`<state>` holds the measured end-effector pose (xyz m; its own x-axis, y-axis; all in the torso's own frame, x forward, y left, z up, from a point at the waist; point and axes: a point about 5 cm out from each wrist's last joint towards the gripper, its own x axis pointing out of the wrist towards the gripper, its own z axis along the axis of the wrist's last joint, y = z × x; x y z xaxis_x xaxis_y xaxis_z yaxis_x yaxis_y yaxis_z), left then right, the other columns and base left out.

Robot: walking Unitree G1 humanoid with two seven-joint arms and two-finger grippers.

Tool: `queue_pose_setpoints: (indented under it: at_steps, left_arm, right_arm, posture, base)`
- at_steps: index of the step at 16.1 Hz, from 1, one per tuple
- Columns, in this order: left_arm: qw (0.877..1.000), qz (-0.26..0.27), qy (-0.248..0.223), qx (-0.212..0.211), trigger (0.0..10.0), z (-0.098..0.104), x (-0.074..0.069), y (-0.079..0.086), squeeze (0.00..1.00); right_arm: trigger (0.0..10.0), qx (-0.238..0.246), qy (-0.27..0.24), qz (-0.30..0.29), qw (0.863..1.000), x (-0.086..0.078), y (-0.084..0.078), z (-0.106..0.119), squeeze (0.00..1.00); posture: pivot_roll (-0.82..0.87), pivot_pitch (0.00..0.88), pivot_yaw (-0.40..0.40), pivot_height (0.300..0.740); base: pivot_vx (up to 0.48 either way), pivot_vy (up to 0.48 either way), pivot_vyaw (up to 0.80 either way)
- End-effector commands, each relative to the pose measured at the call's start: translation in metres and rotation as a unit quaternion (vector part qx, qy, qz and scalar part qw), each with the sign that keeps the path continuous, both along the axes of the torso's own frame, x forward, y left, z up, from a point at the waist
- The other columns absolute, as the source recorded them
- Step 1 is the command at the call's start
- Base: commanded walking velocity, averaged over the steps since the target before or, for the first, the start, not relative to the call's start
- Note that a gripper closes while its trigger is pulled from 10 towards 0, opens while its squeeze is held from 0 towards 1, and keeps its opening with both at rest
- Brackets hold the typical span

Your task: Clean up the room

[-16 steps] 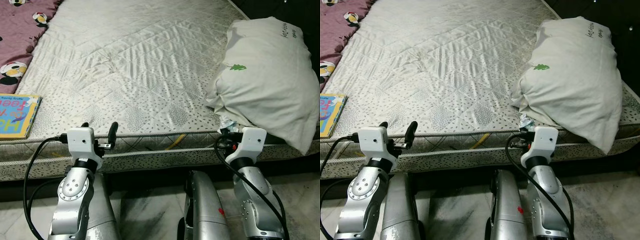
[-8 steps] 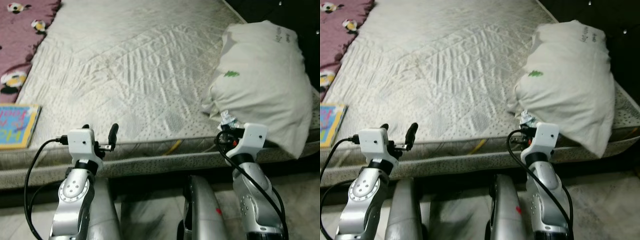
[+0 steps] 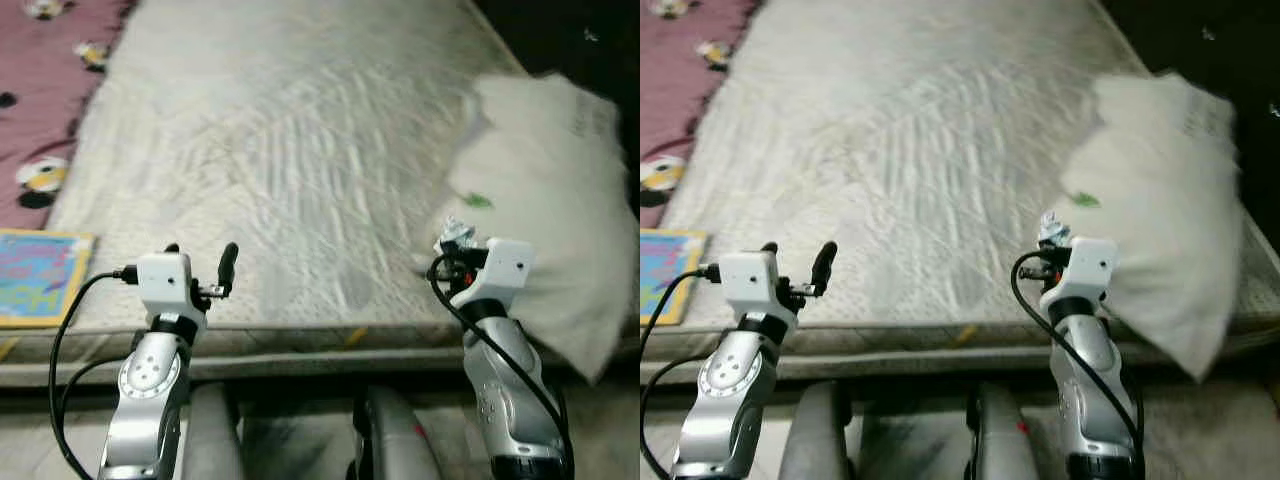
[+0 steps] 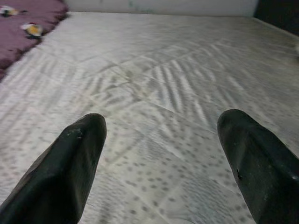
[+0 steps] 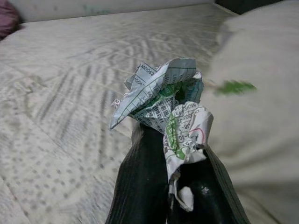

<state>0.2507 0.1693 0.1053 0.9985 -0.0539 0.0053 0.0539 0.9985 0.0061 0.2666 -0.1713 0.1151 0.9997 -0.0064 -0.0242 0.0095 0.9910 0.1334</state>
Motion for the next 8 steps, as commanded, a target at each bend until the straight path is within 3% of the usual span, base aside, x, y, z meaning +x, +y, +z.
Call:
queue_pose_setpoints:
  at_steps: [1, 8]
  left_arm:
    - [1.0, 0.009, 0.008, 0.007, 10.0, -0.0016, -0.0007, 0.001, 0.0]
    - [1.0, 0.016, 0.022, -0.001, 10.0, -0.0045, 0.002, 0.0, 0.0]
  right_arm:
    - [10.0, -0.002, -0.002, -0.001, 1.0, 0.0007, -0.0013, 0.0017, 0.0]
    - [10.0, -0.004, 0.001, -0.009, 1.0, -0.0003, -0.0033, -0.0011, 0.0]
  posture:
    - [0.0, 0.059, -0.054, 0.669]
    - [0.01, 0.054, -0.05, 0.735]
  base:
    - [0.0, 0.0, 0.0]
    - [0.0, 0.0, 0.0]
